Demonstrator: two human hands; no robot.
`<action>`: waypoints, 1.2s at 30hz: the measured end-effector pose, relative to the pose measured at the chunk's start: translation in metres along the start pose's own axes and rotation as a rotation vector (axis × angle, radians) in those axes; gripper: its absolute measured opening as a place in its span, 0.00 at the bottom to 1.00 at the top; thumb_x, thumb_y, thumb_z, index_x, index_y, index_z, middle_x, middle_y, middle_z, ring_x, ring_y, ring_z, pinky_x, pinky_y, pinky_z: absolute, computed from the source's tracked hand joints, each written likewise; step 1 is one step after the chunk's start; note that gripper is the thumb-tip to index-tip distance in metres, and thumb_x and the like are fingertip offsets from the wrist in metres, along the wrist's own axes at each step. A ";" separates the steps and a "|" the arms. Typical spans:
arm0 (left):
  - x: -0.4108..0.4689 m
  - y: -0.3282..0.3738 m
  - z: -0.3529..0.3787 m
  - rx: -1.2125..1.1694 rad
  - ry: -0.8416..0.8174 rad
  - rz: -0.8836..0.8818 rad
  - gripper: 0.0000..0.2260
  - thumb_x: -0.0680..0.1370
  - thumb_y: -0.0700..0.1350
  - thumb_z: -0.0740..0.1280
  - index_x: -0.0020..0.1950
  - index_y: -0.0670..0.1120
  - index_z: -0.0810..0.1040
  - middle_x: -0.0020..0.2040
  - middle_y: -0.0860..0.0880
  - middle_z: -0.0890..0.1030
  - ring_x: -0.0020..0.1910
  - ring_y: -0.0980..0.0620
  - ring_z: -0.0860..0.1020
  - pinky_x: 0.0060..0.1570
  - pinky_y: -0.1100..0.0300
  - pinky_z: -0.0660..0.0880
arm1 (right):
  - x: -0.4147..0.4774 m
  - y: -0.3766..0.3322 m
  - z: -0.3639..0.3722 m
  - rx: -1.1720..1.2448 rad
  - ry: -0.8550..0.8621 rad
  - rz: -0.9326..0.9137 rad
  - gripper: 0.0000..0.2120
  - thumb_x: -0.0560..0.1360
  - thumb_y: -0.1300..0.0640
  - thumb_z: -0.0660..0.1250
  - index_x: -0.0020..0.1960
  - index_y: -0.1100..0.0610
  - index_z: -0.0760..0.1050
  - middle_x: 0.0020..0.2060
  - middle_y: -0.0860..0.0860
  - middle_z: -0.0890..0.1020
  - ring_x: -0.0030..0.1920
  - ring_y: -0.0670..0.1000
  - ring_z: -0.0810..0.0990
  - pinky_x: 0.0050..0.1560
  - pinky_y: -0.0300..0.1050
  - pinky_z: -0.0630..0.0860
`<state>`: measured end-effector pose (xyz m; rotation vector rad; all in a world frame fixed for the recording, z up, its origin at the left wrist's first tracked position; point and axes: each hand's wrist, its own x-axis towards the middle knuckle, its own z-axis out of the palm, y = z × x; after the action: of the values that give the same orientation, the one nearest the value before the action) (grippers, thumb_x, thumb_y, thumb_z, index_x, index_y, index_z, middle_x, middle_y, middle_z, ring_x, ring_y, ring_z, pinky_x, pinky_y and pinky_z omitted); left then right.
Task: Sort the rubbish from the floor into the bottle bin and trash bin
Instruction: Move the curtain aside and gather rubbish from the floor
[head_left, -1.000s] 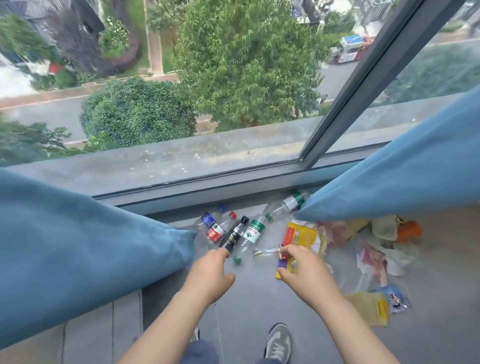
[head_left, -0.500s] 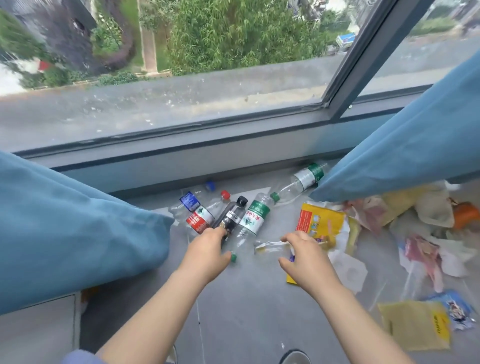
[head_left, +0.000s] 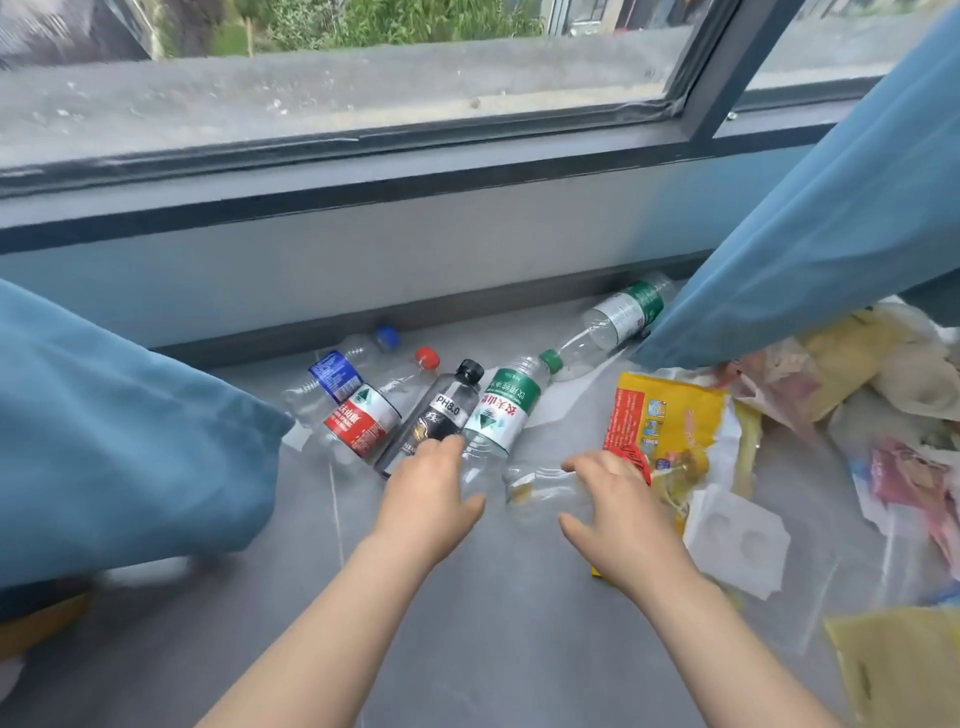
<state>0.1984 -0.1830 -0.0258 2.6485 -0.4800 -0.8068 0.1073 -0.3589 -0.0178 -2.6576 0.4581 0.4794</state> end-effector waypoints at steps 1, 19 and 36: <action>0.005 -0.002 0.006 0.001 0.013 -0.001 0.22 0.74 0.51 0.67 0.65 0.47 0.67 0.60 0.46 0.73 0.60 0.44 0.74 0.57 0.53 0.72 | 0.002 0.002 0.007 -0.001 0.001 -0.003 0.24 0.71 0.53 0.68 0.66 0.52 0.70 0.62 0.49 0.72 0.64 0.52 0.69 0.66 0.44 0.66; 0.016 -0.016 0.059 -0.100 0.071 -0.103 0.27 0.77 0.50 0.66 0.70 0.43 0.58 0.58 0.43 0.76 0.57 0.41 0.76 0.51 0.53 0.72 | 0.024 0.023 0.052 -0.228 0.081 -0.050 0.33 0.69 0.55 0.69 0.72 0.51 0.63 0.71 0.50 0.66 0.75 0.55 0.57 0.75 0.55 0.44; -0.014 -0.015 0.032 -0.378 0.244 -0.071 0.07 0.78 0.49 0.64 0.52 0.48 0.72 0.43 0.51 0.72 0.45 0.51 0.71 0.38 0.64 0.61 | -0.001 0.007 0.013 0.048 0.320 0.001 0.21 0.63 0.53 0.71 0.56 0.50 0.71 0.48 0.45 0.75 0.50 0.52 0.74 0.50 0.46 0.72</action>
<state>0.1719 -0.1708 -0.0502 2.3753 -0.1514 -0.5213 0.1006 -0.3593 -0.0308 -2.6947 0.5554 0.0398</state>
